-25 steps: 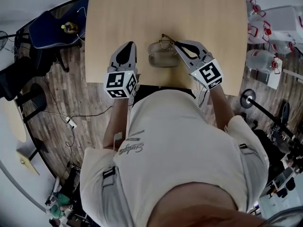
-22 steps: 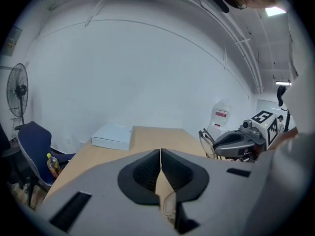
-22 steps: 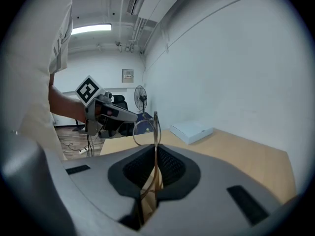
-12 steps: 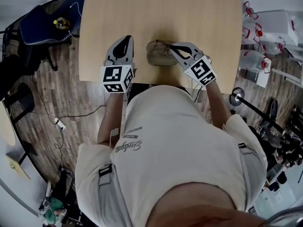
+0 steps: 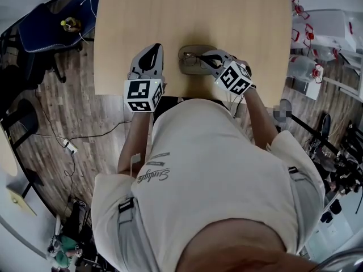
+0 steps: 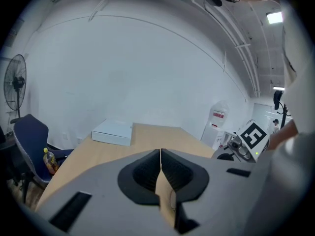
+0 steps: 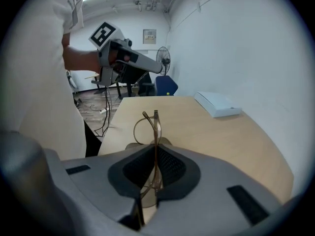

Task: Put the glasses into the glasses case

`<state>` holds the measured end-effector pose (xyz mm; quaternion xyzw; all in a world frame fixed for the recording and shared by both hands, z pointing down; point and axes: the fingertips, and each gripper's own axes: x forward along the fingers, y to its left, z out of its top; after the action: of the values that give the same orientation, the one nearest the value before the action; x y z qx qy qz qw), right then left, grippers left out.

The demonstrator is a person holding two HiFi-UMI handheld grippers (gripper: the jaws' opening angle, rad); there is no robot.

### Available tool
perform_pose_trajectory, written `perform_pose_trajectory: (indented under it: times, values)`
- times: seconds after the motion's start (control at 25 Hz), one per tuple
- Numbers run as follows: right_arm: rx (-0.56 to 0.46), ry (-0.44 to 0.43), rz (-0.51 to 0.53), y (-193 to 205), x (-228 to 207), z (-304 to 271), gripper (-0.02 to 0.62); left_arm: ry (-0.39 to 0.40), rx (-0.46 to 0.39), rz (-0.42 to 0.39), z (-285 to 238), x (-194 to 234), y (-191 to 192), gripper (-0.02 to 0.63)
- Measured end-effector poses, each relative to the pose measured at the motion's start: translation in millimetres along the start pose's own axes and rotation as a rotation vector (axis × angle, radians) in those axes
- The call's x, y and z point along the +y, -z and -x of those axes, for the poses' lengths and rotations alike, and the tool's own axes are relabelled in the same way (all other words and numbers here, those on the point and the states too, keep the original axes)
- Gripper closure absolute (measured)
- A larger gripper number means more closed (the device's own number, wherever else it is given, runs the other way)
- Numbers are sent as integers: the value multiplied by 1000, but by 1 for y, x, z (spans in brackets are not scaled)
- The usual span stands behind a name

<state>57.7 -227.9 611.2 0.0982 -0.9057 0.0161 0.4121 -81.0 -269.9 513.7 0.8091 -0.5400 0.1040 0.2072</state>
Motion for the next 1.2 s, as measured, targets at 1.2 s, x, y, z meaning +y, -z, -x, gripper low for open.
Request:
perform_pose_trajectory:
  times: [1.2]
  values:
    - [282, -247, 113, 67, 31, -61, 583, 118, 96, -18, -36, -4, 16, 589]
